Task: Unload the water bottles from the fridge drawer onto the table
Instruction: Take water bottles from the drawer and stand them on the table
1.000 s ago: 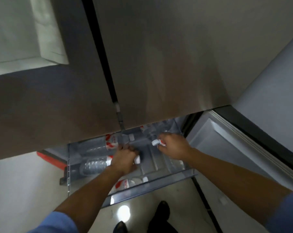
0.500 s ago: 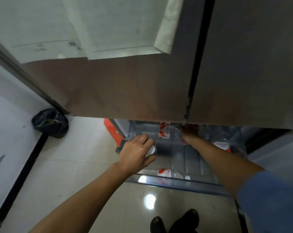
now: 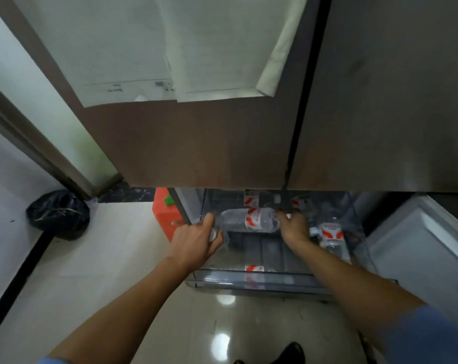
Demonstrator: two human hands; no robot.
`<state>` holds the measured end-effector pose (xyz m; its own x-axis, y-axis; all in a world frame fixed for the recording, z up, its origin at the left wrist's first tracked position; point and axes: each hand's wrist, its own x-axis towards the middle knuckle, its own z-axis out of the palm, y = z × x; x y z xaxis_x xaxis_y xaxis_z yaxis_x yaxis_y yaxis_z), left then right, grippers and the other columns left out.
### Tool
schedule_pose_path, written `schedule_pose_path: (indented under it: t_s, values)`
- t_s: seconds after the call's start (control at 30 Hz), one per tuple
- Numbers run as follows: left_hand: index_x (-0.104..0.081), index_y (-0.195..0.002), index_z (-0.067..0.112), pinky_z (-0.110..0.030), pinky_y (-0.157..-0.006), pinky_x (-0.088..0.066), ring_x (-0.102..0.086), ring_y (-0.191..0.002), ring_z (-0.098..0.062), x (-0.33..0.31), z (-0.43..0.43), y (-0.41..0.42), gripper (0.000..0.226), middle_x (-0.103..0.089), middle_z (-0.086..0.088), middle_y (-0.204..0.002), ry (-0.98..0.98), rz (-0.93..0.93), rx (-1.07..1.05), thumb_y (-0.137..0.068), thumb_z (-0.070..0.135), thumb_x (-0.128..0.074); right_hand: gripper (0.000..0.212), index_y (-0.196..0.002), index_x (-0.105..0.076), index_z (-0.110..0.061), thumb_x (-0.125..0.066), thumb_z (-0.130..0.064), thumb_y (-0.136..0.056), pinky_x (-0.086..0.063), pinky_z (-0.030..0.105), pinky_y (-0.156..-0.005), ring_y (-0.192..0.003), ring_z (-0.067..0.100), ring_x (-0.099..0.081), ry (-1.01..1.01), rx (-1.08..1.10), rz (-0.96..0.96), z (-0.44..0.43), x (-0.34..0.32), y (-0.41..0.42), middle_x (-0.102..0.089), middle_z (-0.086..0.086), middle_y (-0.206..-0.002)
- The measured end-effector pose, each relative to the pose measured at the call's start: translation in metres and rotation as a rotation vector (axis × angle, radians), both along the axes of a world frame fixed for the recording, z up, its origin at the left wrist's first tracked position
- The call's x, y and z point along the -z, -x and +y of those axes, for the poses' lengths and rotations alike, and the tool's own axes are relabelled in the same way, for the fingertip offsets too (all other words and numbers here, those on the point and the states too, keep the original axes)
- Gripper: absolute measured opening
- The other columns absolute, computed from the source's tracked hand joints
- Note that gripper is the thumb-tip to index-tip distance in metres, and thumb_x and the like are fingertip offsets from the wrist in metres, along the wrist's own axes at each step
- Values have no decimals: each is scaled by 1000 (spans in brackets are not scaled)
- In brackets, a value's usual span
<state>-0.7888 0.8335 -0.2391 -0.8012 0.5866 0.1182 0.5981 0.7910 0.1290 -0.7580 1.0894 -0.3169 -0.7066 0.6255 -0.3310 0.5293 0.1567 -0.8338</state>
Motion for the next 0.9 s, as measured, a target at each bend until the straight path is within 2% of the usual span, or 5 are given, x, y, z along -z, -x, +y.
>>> schedule_pose_path:
  t_s: [0.27,0.47,0.53,0.77,0.9]
  values:
    - [-42,-102,17,-40,-63,-55,-64,-67,-27,-36,14,5,34,-65,-6,-76,-80,23,-32,-95,50,-38,27,-82,-44,-25,-56,-49,-85,-35,32,-60,-72,30,-58,-611,-129,110,20,-96,-75,-60,6,-74]
    - [-43,-89,23,-23,-41,-29,-49,-48,-9,-104,7,-25,25,-48,9,-58,-251,171,-64,-90,48,-44,25,-84,-44,-27,-50,-51,-87,-30,28,-54,-62,23,-55,-958,-309,242,13,-177,-99,-54,-6,-69]
    - [-46,-87,20,-27,-43,-37,-54,-49,-19,-126,-4,-41,27,-52,3,-56,-313,231,-95,-90,46,-48,26,-81,-44,-26,-51,-50,-87,-24,25,-50,-55,18,-49,-1063,-363,314,4,-202,-105,-51,-8,-65]
    - [-54,-89,20,-37,-57,-53,-61,-61,-29,-156,-87,-144,26,-65,-8,-70,-333,331,-368,-88,46,-54,32,-82,-54,-18,-55,-50,-88,-34,26,-50,-52,20,-53,-1130,-595,596,-61,-235,-135,-58,-2,-64]
    - [-52,-93,20,-31,-56,-42,-60,-66,-27,-132,-153,-216,30,-64,-6,-73,-179,224,-537,-88,49,-50,37,-85,-54,-20,-47,-56,-89,-34,28,-53,-59,23,-58,-1114,-809,573,-125,-214,-160,-63,2,-72]
